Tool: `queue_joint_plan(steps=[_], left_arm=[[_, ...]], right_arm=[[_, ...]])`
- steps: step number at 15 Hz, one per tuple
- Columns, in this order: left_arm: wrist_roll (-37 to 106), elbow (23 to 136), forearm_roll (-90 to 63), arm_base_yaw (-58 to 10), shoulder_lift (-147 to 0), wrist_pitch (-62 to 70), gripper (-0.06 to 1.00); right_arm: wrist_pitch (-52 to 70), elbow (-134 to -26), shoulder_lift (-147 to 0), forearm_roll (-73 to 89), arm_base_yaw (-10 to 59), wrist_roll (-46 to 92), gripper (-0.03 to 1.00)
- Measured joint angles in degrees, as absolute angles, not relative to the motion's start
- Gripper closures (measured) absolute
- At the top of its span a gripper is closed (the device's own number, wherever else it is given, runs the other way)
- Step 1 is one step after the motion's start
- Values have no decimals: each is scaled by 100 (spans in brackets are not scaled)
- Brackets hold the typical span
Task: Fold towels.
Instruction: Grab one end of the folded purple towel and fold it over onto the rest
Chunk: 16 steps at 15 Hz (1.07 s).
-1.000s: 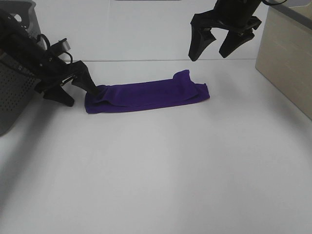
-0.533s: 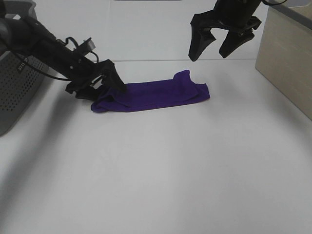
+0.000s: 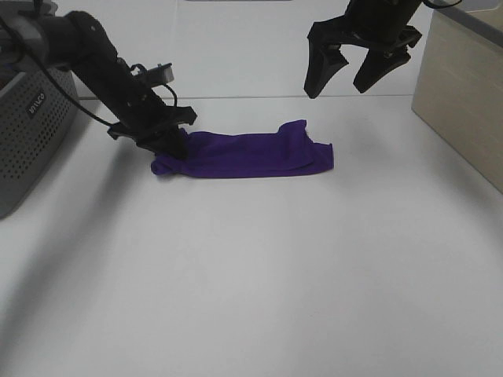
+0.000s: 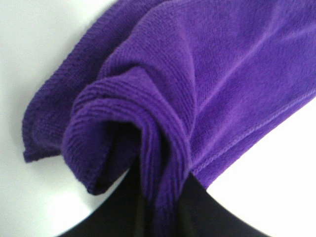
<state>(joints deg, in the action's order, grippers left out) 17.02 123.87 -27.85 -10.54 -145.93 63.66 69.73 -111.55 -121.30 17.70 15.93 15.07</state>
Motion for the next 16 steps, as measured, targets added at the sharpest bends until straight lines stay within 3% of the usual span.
queue_joint_plan(steps=[2,5,14,15,16], left_arm=[[1455,13264,-2240,-1014,-14593,6853,88],[1358,14198,-2573,-1094,-14588,6904,88],[1404,14267,-2733,-2189,-14828,6761,87],[1398,14267,-2733,-2292,-14868,6515,81],[1398,14267,-2762,-2366,-14897,6343,68]], right_arm=[[6979,-11155,-11946,1759,1593,1507,10],[6984,-11155,-11327,1753,1593,1404,10],[6996,-11155,-10434,1765,1593,1255,10],[6996,-11155,-10382,1776,1593,1232,10],[6996,-11155,-10330,1776,1593,1226,10]])
